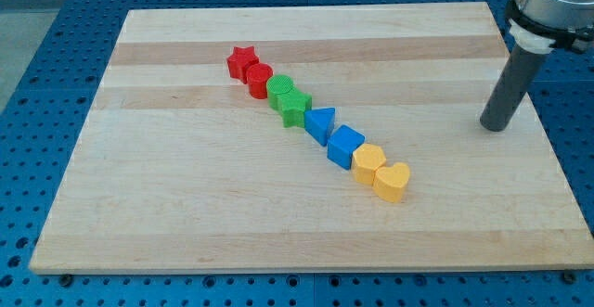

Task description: Slide the blue blocks to the left side

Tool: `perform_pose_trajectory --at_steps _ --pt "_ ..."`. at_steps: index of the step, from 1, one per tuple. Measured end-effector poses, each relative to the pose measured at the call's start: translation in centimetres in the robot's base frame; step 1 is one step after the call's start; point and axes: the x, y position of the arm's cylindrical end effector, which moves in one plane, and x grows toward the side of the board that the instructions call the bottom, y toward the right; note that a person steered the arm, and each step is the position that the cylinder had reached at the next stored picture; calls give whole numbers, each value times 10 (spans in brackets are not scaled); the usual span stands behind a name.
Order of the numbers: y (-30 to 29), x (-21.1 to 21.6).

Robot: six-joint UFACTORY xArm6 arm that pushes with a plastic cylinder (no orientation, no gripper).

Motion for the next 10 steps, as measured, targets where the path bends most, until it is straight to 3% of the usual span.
perform_pose_trajectory --at_steps 10 --pt "-244 40"
